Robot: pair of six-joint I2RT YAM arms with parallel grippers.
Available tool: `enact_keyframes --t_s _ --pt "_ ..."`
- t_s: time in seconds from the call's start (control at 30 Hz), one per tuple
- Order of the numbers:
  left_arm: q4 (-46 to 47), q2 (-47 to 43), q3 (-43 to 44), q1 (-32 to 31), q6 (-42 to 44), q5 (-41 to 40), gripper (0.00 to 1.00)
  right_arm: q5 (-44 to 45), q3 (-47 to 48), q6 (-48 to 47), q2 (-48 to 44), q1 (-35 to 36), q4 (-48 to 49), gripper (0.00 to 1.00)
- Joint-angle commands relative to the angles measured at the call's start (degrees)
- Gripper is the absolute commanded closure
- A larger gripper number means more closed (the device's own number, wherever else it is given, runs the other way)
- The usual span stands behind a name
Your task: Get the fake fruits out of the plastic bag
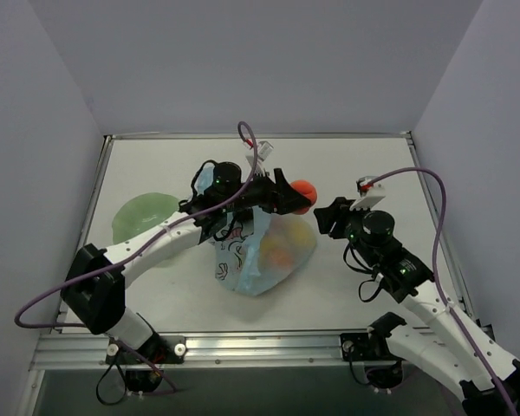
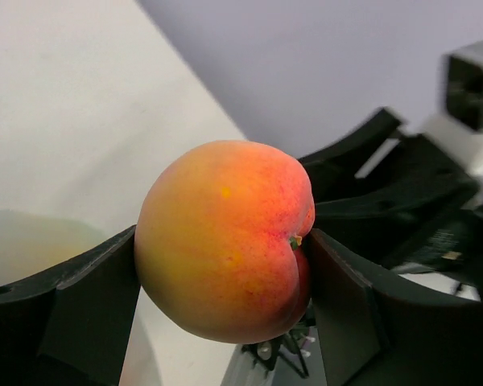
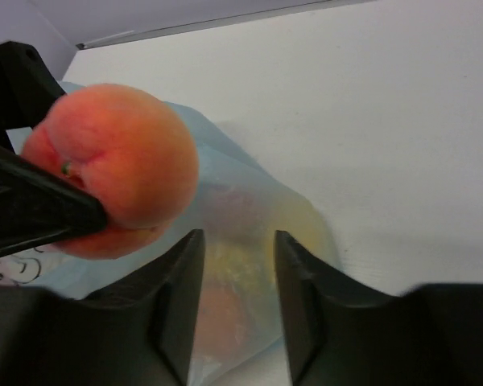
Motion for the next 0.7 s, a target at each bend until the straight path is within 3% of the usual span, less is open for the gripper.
enact_keyframes --t_s 0.0,0.17,0.3,0.33,0.37,0.47,0.53,0.57,0.67 --pt "9.05 -6.47 3.93 -0.32 -3.30 4.84 0.84 -4.38 -1.74 0.40 1.14 0.07 2.87 0.57" --pt "2.47 -21.49 -1.35 2.48 0.64 0.20 0.85 -11.58 -2.09 2.06 5.89 0.07 10.95 0.40" --pt "-18.21 -33.54 -1.89 5.04 8.37 -20.77 0.84 -15.89 -2.80 4.53 7.03 0.59 15.80 0.21" --pt "-22.55 -36.69 -1.53 5.13 10.73 -32.83 0.84 -16.33 -2.80 5.05 8.43 1.29 16.33 0.18" --pt "-28.42 -38.03 -1.62 5.57 10.93 -38.78 0.83 -16.77 -2.36 5.41 9.40 1.82 17.30 0.14" --pt "-32.87 -42.69 -4.42 7.24 11.46 -56.60 0.83 -15.03 -1.22 5.93 14.41 5.84 18.53 0.09" --pt "-33.93 -45.49 -7.92 10.57 9.72 -64.21 0.83 -12.83 1.05 5.85 18.96 8.84 18.62 0.06" --pt "-33.06 -45.95 -9.25 12.24 8.83 -67.29 0.83 -11.25 2.29 5.59 20.55 12.16 17.14 0.05" --pt "-31.98 -42.36 -8.66 22.07 6.81 -62.33 0.81 -5.18 6.51 4.36 25.31 16.40 12.58 0.04"
